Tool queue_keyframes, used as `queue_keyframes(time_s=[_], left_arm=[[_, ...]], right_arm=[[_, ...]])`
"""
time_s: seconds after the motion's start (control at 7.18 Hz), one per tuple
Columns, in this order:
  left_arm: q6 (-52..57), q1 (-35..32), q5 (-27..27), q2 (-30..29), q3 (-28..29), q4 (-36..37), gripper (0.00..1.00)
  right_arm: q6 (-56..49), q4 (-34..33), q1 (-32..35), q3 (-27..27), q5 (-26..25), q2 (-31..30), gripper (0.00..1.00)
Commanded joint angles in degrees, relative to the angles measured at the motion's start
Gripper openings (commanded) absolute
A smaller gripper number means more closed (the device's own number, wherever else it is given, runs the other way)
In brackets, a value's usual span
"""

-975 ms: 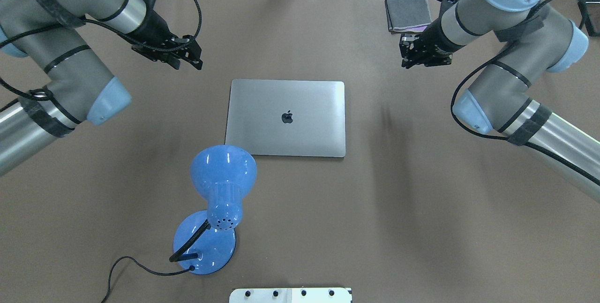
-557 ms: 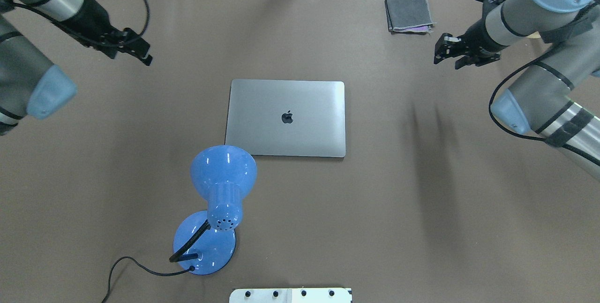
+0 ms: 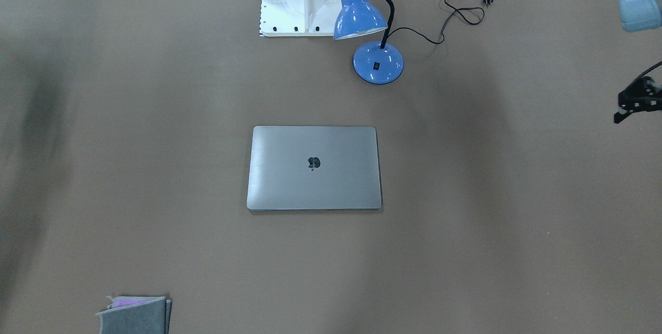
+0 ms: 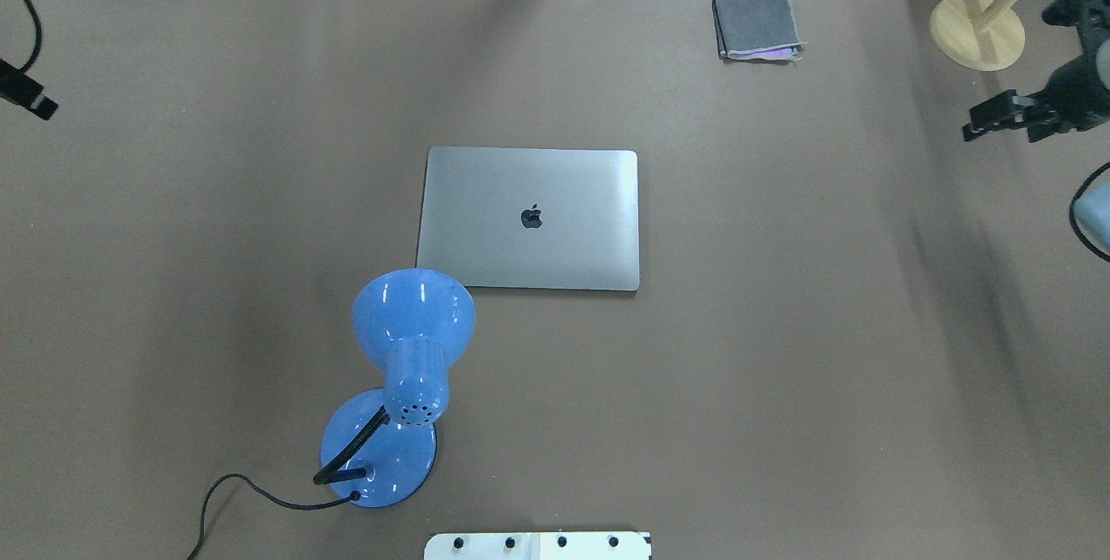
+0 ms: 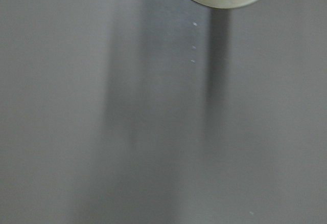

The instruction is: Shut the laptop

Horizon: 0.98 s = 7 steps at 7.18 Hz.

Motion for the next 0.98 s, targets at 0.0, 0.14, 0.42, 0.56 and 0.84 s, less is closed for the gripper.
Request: queue_keyframes(time_s=[0.0,0.14,0.42,0.56,0.84], left_arm=[[13.74,-6.29,0.42,3.86,0.04,7.29,0.98],[13.7,-7.88,0.51,6.5,0.21,8.02,0.98],[13.88,-12.8,0.68,8.45,-0.14,8.37,0.98],[13.88,-12.82,0.77,8.54,0.21,11.34,0.98],[13.88,-12.82,6.02,9.85,0.13,13.21,0.98]], right_arm=[[-13.68,-7.21,7.21,0.29,-0.11,-4.01,1.0],[-18.87,-9.97,10.55,0.38,-0.02,-5.58,1.0],[-25.48,-17.33,14.52,3.7,0.16,-7.0,1.0],[-27.42,-25.04,15.32,8.25,-0.28,-7.26,1.0],[-28.76,-32.06,15.41,13.82,-2.39,-11.28,1.0]])
